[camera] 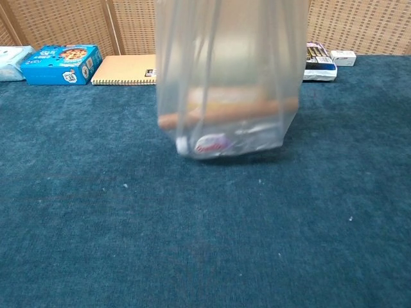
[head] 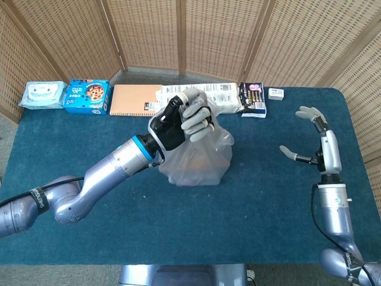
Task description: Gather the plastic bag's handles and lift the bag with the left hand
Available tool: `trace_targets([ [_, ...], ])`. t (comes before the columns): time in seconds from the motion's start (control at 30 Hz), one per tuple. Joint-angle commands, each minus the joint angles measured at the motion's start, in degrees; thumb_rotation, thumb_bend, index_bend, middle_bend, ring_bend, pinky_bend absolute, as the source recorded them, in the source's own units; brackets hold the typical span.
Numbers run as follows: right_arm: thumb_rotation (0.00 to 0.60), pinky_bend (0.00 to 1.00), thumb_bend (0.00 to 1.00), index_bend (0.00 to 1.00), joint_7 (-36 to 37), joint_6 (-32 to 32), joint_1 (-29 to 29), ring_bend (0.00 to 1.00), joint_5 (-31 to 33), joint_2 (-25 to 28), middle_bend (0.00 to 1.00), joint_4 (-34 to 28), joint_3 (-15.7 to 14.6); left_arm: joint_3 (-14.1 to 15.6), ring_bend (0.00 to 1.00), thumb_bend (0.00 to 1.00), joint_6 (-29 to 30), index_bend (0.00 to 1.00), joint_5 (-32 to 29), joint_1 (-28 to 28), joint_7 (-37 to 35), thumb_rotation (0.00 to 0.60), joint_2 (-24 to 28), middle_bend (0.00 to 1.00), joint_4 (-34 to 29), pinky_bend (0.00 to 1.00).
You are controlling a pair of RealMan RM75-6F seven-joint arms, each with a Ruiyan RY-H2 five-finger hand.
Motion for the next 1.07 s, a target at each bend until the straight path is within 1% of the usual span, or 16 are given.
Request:
trace_targets([
  [0.03, 0.6, 0.09, 0.11, 0.24, 0.1, -0.4, 0.0, 0.08, 0.1, 0.0, 0.17, 0.4, -0.1, -2.3, 0.92, 0.58, -1.6, 0.84, -1.5, 0.1, 1.2, 0.199, 1.0, 0.92, -0.3, 0.85],
  [0.2, 0.6, 0.09, 0.12, 0.24, 0.0, -1.0, -0.2, 0.09, 0.4, -0.1, 0.17, 1.2, -0.3, -5.8, 0.92, 0.58, -3.8, 0.84, -5.6, -0.1, 4.0, 0.2, 2.5, 0.92, 0.2, 0.85],
  [0.37, 0.6, 0.09, 0.12, 0.24, 0.1, -0.8, -0.9, 0.08, 0.0, 0.0, 0.17, 1.7, -1.0, -8.5, 0.92, 0.58, -5.3, 0.84, -9.6, -0.1, 6.8, 0.206, 3.8, 0.91, 0.7, 0.85],
  [0.67, 0.6, 0.09, 0.12, 0.24, 0.7, -2.3, -0.7, 0.08, 0.5, -0.4, 0.17, 3.4, -1.0, -12.3, 0.92, 0.57, -7.0, 0.84, -15.7, -0.4, 12.3, 0.2, 5.1, 0.92, 1.1, 0.85],
  [0.77, 0.6, 0.09, 0.12, 0.24, -0.9, -3.5, 0.0, 0.09, 0.9, -0.5, 0.17, 4.6, -1.2, -13.3, 0.92, 0.57, -7.4, 0.84, -16.8, -0.3, 13.7, 0.206, 4.9, 0.92, 0.7, 0.85],
  [0.83, 0.6, 0.09, 0.12, 0.24, -2.3, -4.0, 0.2, 0.09, 0.7, -0.5, 0.17, 5.2, -1.7, -13.7, 0.92, 0.57, -7.7, 0.84, -17.3, -0.1, 14.5, 0.208, 4.8, 0.92, 0.5, 0.85],
  [0.87, 0.6, 0.09, 0.12, 0.24, -2.6, -1.3, -2.7, 0.09, -1.4, 0.6, 0.17, 3.8, -4.1, -14.1, 0.92, 0.57, -8.0, 0.84, -17.6, 0.0, 15.0, 0.206, 4.6, 0.92, 0.4, 0.85],
  [0.93, 0.6, 0.09, 0.12, 0.24, -2.8, -0.7, -3.6, 0.09, -2.9, 1.2, 0.17, 3.6, -5.3, -14.8, 0.92, 0.57, -8.4, 0.84, -18.2, 0.2, 15.9, 0.201, 4.2, 0.92, 0.3, 0.85],
  [1.07, 0.6, 0.09, 0.12, 0.24, -2.5, -0.9, -4.0, 0.08, -3.1, 1.6, 0.17, 3.7, -5.7, -15.7, 0.92, 0.57, -8.9, 0.84, -19.0, 0.5, 17.0, 0.203, 3.7, 0.92, 0.3, 0.85],
])
